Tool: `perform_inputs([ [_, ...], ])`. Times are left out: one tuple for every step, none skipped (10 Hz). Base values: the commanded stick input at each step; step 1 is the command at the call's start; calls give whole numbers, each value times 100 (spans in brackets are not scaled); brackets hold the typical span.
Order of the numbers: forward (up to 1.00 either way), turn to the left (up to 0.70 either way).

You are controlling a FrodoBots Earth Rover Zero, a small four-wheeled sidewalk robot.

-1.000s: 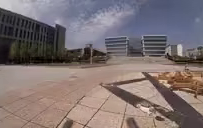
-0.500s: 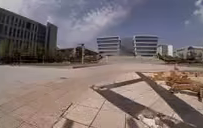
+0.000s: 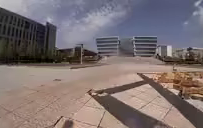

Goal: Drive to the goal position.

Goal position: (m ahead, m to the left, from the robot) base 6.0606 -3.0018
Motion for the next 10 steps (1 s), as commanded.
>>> perform_inputs([
  [70,-8],
  [70,-30],
  [70,-32],
  [70,-33],
  [70,-33],
  [70,-33],
  [70,-31],
  [70,-24],
  [70,-2],
  [70,0],
])
